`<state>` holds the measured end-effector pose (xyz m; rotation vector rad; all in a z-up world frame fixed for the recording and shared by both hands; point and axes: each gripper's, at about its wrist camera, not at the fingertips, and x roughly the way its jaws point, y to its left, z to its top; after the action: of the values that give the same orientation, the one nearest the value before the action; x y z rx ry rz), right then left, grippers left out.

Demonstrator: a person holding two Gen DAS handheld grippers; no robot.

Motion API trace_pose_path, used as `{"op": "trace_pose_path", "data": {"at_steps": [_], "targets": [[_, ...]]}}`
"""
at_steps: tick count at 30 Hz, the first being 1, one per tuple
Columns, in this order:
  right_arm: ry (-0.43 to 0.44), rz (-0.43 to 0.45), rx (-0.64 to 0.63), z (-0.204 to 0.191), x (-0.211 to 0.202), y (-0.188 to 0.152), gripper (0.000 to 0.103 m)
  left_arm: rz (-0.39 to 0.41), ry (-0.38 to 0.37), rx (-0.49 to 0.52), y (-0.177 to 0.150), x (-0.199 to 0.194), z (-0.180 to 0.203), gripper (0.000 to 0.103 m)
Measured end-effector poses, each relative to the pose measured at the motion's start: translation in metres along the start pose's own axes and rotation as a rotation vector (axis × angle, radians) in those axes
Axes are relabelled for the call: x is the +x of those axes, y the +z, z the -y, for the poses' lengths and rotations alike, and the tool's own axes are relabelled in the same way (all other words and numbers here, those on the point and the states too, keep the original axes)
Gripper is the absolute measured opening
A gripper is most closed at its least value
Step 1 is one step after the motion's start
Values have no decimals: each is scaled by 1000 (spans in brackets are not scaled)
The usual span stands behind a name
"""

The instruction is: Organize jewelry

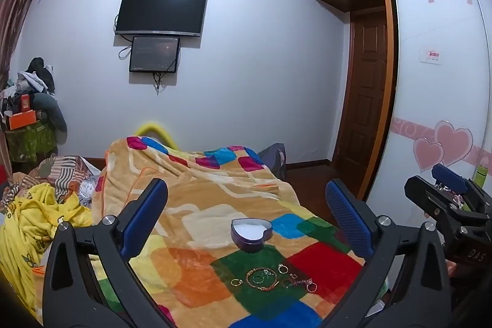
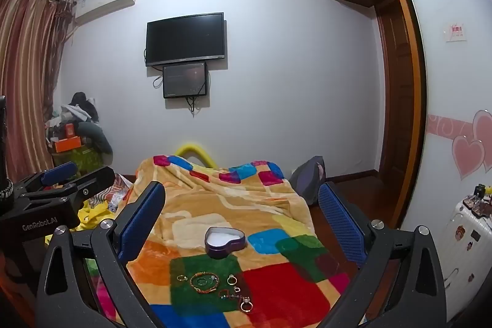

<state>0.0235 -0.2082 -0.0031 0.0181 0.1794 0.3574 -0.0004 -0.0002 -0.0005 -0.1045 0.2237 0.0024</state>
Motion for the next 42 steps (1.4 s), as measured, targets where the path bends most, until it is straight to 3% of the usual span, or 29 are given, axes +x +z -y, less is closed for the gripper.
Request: {"op": "trace_pose_path", "data": {"at_steps": [42], "targets": [[7,-23,7,-3,0,-3,99,-59,12,-25,-9,19,-8,103]]}}
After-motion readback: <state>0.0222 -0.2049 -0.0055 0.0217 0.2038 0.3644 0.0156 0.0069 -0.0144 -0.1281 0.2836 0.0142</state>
